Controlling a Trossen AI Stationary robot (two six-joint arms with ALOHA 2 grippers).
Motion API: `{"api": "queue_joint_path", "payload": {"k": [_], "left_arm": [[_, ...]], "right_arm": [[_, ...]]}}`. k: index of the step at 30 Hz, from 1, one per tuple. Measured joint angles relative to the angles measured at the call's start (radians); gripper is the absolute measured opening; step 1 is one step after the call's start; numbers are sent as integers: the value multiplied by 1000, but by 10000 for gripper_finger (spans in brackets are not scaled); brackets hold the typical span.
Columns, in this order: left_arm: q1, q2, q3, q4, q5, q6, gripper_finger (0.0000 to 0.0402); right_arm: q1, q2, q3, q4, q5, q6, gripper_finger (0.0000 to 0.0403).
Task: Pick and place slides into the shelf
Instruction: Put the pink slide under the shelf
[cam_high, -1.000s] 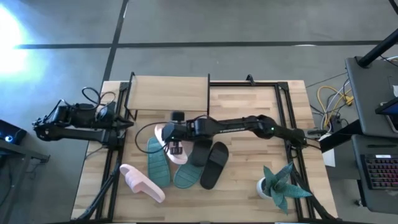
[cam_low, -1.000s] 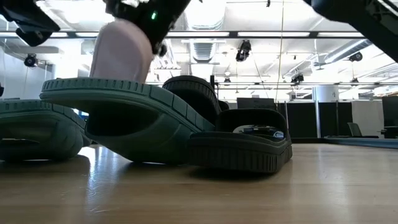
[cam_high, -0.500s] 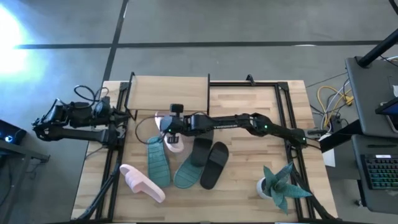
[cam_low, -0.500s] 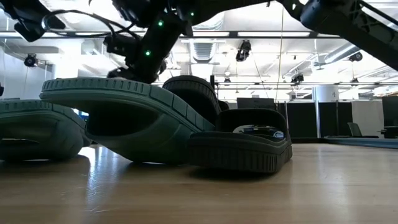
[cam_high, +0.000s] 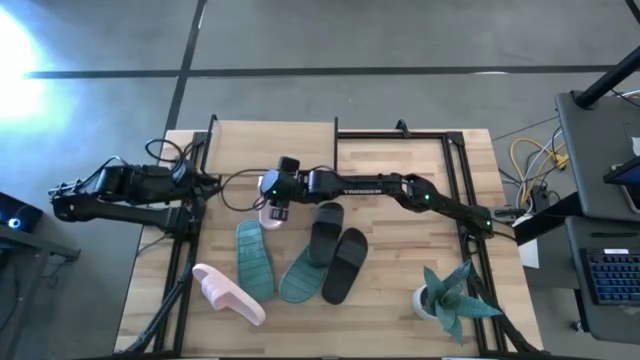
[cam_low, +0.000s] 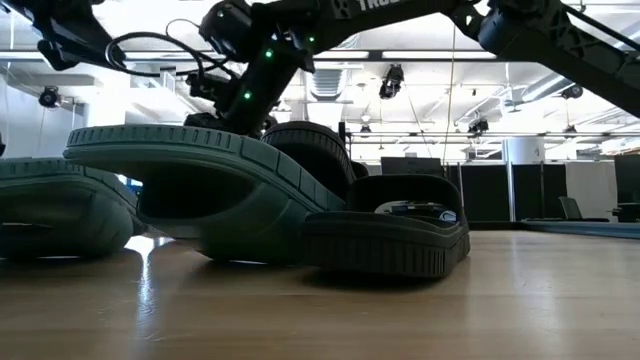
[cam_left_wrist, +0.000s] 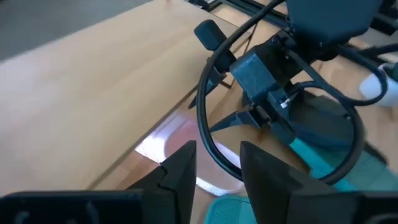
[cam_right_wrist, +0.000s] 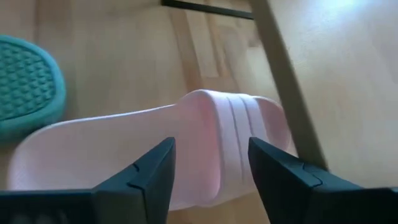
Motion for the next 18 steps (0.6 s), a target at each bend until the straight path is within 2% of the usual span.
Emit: {"api": "queue_joint_path", "payload": {"k": [8, 18], "left_arm": [[0, 3, 22, 0, 52, -2, 109], [0, -80, 26, -1, 67, -9, 109]], "right_arm": [[21, -46, 0, -36, -32, 33, 198], [22, -176, 0, -36, -157, 333, 198]]}}
